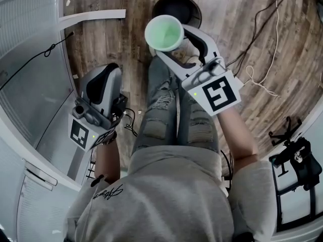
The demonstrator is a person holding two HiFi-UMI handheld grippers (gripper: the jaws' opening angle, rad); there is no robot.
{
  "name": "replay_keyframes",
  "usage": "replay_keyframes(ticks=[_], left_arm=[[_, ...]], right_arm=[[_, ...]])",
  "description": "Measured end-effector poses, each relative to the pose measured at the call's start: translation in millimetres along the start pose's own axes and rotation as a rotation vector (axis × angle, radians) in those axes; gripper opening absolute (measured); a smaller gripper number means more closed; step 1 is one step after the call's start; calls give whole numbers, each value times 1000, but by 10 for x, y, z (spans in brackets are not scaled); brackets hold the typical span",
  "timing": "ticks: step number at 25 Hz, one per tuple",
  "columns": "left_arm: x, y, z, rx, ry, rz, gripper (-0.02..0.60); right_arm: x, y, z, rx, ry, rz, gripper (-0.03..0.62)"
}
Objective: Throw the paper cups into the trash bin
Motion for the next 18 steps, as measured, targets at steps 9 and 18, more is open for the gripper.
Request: replay_keyframes(ticks=[9, 18], left_arm=[[5, 199, -26, 9, -2, -7, 3], [-2, 440, -140, -16, -6, -49, 3]], right_arm=[[75, 432, 210, -64, -17, 7, 281], [198, 789, 443, -117, 0, 17, 281]])
Point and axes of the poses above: the fingertips, and each gripper's own axes: z forward along the fingers, x to its right, y out of its underside, the point moved 9 cm from there along -z, backward along the fingers, and after that the axes turned 9 degrees about y, right-handed, at the moved point
